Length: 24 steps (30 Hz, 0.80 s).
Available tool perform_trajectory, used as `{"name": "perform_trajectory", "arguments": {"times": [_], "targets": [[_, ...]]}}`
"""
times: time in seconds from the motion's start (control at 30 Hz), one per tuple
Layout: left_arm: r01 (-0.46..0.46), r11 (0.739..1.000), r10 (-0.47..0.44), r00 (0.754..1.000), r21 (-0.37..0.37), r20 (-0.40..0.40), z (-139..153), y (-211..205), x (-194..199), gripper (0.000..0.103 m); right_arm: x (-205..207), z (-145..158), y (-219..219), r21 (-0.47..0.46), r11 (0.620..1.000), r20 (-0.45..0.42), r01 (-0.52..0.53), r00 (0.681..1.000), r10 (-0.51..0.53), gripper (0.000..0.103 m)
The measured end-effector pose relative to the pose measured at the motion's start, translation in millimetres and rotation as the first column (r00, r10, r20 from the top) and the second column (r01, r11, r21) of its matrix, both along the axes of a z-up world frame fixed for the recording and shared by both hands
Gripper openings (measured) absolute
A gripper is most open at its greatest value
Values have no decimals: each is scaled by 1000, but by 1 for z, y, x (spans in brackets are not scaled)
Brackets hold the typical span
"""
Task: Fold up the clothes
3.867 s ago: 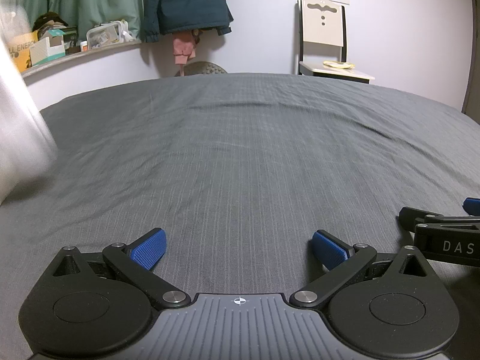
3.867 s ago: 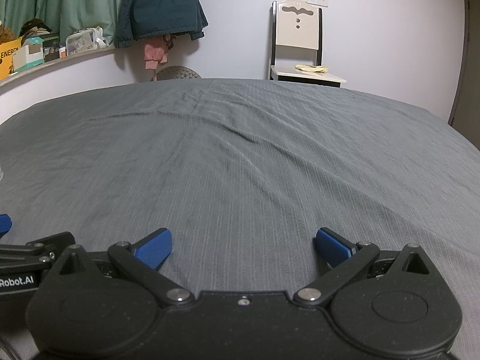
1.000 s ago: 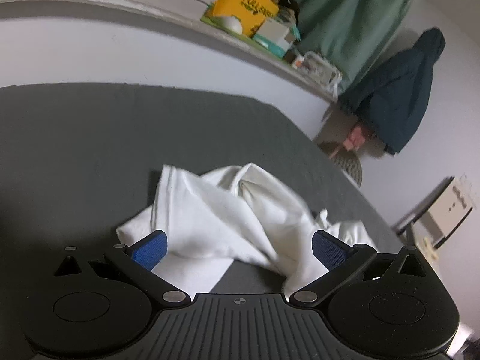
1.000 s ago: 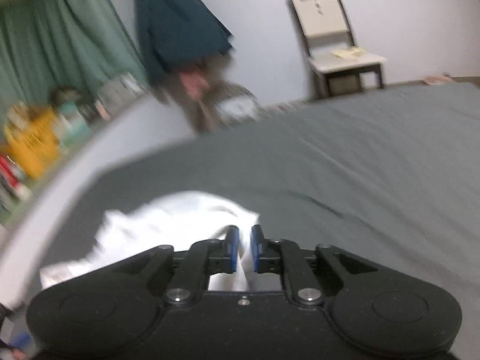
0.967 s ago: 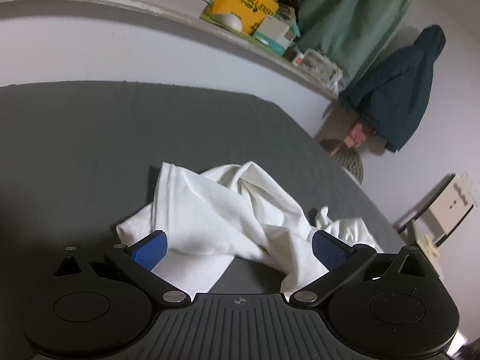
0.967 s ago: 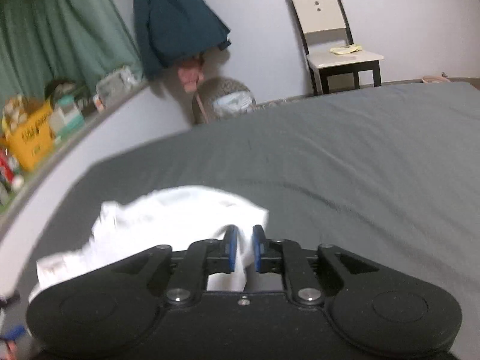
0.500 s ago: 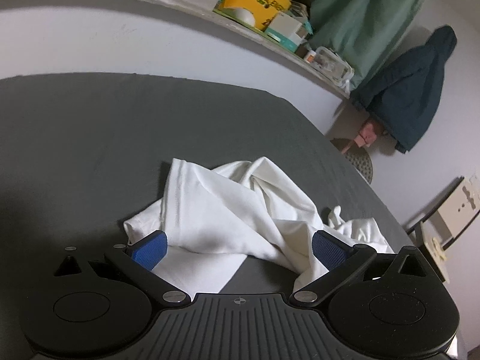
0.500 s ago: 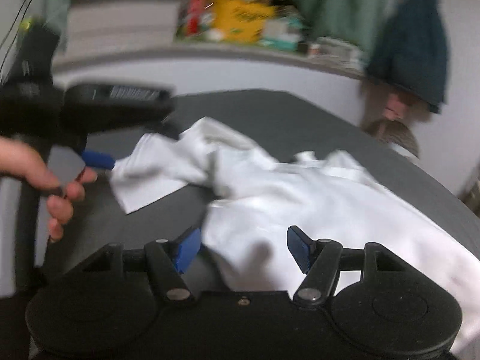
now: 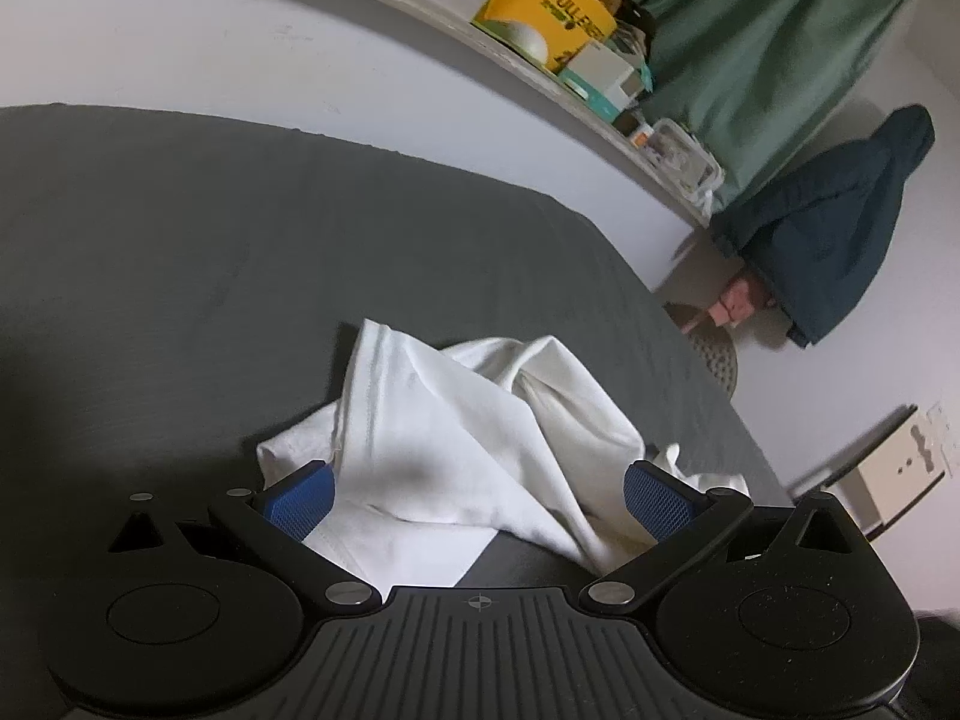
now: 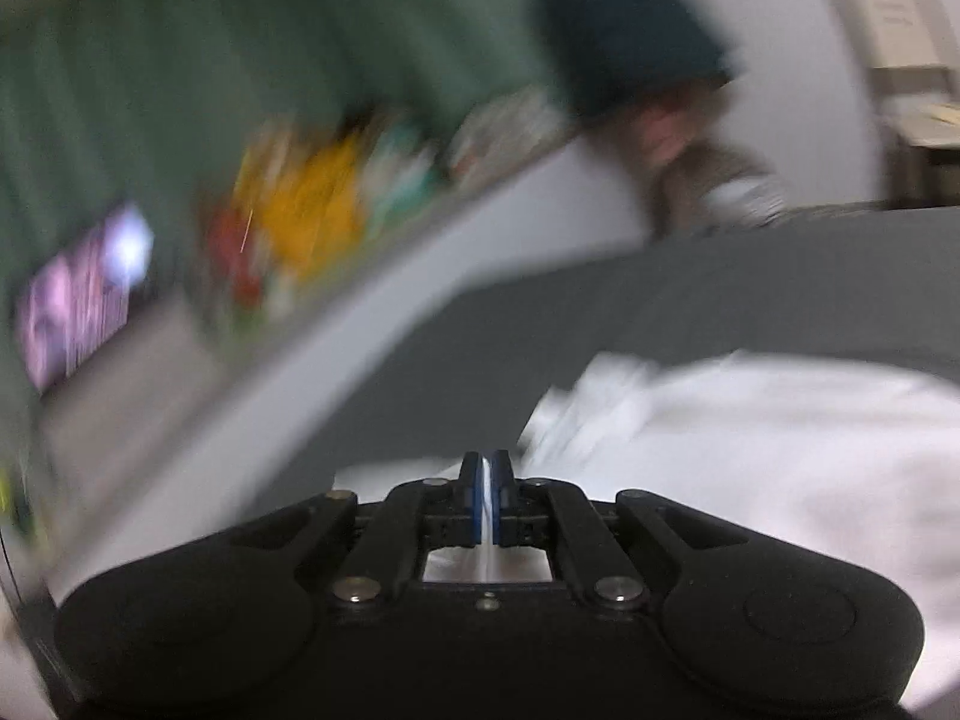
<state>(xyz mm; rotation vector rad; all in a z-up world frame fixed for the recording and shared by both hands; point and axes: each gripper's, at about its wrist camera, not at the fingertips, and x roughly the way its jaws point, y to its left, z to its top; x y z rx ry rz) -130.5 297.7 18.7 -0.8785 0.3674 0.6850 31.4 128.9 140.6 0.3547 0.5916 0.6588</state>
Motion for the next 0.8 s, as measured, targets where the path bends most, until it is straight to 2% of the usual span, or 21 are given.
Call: {"name": "perform_trajectory", "arguments": {"times": [0.07, 0.13, 0.17, 0.27, 0.33, 0.37, 0.4, 0.47, 0.5, 0.57, 0.6, 0.67, 0.73, 0.77, 0.8], "targets": [[0, 1000, 0, 1000, 4, 6, 1, -1, 0, 103, -4, 20, -59, 69, 984, 43, 162, 985, -165, 1], [14, 1000, -14, 1000, 21, 6, 4, -4, 2, 103, -9, 32, -104, 63, 956, 78, 288, 953, -292, 1], [22, 999, -22, 1000, 29, 6, 6, -6, 4, 103, -9, 35, -125, 21, 943, 69, 333, 940, -334, 1], [31, 999, -31, 1000, 44, -3, 9, -10, 7, 103, -8, 32, -144, -204, 922, 55, 328, 945, -323, 9], [26, 999, -26, 1000, 46, -18, 9, -11, 9, 103, -16, 25, -123, -336, 921, 75, 195, 981, -180, 29], [19, 999, -18, 1000, 45, -25, 9, -11, 8, 103, -23, 21, -106, -386, 913, 96, 134, 990, -105, 47], [14, 999, -12, 1000, 43, -28, 8, -11, 7, 103, -30, 16, -85, -425, 902, 115, 77, 993, -30, 59], [5, 999, -4, 999, 38, -35, 7, -10, 6, 103, -44, 3, -37, -505, 861, 145, -53, 979, 145, 60], [2, 999, -1, 999, 38, -36, 7, -10, 5, 103, -50, -5, -11, -547, 828, 155, -124, 957, 245, 60], [-5, 999, 6, 999, 40, -39, 5, -9, 3, 103, -67, -20, 38, -656, 728, 183, -201, 893, 412, 60], [-9, 999, 10, 999, 36, -36, 5, -8, 2, 103, -77, -33, 67, -735, 639, 190, -225, 837, 514, 60], [-18, 1000, 18, 999, 25, -29, 3, -6, 1, 103, -89, -57, 108, -853, 476, 179, -212, 739, 650, 59], [-25, 1000, 26, 999, 14, -23, 1, -3, 0, 103, -92, -80, 134, -916, 356, 147, -187, 670, 728, 58], [-30, 1000, 30, 999, 8, -22, -1, -1, 0, 103, -89, -94, 149, -943, 296, 126, -155, 656, 744, 57], [-34, 999, 34, 999, 0, -21, -3, 1, 0, 103, -88, -104, 158, -957, 258, 114, -129, 652, 750, 45]]}}
